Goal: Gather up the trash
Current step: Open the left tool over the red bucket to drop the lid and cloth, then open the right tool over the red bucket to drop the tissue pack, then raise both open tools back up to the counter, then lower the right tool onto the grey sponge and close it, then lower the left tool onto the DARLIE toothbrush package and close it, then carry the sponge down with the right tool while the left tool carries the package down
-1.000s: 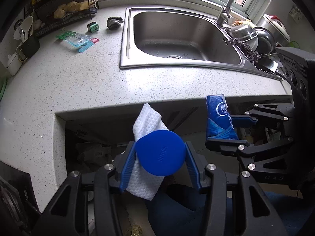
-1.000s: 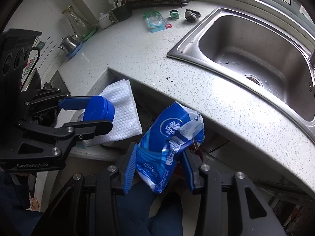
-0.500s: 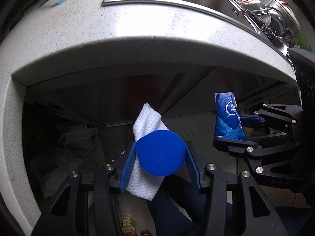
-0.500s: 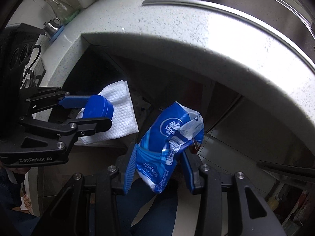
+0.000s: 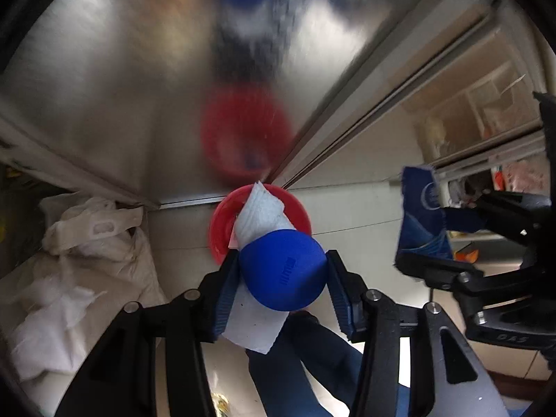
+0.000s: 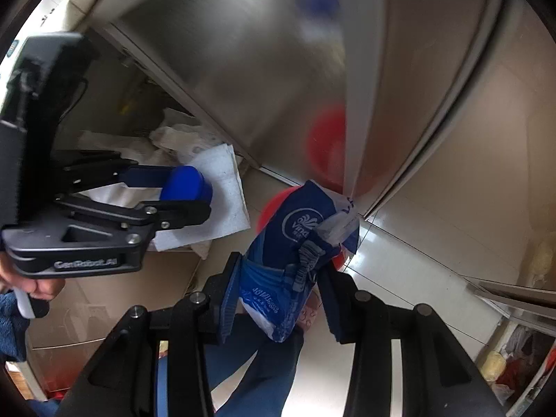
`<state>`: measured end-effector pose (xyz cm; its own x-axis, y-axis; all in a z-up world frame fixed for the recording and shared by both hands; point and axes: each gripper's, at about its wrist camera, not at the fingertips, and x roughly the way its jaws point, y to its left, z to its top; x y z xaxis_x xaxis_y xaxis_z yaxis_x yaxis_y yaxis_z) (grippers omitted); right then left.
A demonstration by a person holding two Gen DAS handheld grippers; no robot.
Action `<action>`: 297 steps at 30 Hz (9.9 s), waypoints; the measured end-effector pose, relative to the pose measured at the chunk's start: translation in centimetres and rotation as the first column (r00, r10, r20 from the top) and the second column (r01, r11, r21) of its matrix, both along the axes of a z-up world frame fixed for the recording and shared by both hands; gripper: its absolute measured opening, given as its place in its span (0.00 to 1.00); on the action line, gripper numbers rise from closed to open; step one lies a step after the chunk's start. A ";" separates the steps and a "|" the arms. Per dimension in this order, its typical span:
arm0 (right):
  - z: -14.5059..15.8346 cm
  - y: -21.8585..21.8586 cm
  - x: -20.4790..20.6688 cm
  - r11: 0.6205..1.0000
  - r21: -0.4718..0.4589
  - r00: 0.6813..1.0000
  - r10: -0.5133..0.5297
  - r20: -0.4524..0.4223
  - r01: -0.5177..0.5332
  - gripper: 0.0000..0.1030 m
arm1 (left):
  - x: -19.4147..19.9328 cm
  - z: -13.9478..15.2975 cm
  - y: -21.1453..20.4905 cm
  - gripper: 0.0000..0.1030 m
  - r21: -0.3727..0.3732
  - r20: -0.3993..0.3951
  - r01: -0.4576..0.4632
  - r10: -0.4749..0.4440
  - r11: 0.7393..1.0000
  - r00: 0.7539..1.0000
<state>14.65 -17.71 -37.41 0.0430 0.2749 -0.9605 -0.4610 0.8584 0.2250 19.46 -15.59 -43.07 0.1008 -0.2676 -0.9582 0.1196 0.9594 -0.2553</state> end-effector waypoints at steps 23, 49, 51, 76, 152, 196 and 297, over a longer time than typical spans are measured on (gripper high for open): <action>-9.8 -1.0 -1.0 0.995 -0.032 0.993 -0.098 -0.066 0.096 0.39 | 0.1 -9.7 -4.2 0.79 0.004 -0.016 0.151 -0.151 0.988 0.988; -11.7 2.5 0.5 0.999 -0.038 0.999 0.015 -0.052 -0.017 0.42 | -2.3 -8.6 5.1 1.00 0.102 0.000 0.029 -0.029 0.994 1.000; -12.1 2.7 0.7 0.999 -0.040 0.998 0.013 -0.056 -0.016 0.43 | -2.4 -8.9 5.5 1.00 0.102 -0.006 0.026 -0.026 0.994 1.000; -7.9 3.2 -0.9 0.993 -0.105 0.998 0.055 0.034 -0.051 1.00 | -4.8 -3.9 6.1 1.00 0.112 0.011 -0.008 0.007 0.994 1.000; 30.4 15.3 20.0 0.997 0.028 0.940 0.057 0.338 -0.070 0.99 | 17.3 38.7 21.6 1.00 0.193 0.328 -0.119 0.050 0.974 0.943; 23.6 16.3 29.6 0.995 -0.086 0.985 0.061 0.160 -0.048 0.33 | 29.7 28.6 31.0 1.00 0.052 0.090 -0.212 0.207 0.976 0.974; 29.3 5.9 1.9 0.970 0.109 0.952 0.183 0.245 -0.215 0.33 | -2.7 33.9 8.1 0.36 0.091 0.231 -0.219 0.193 0.971 0.953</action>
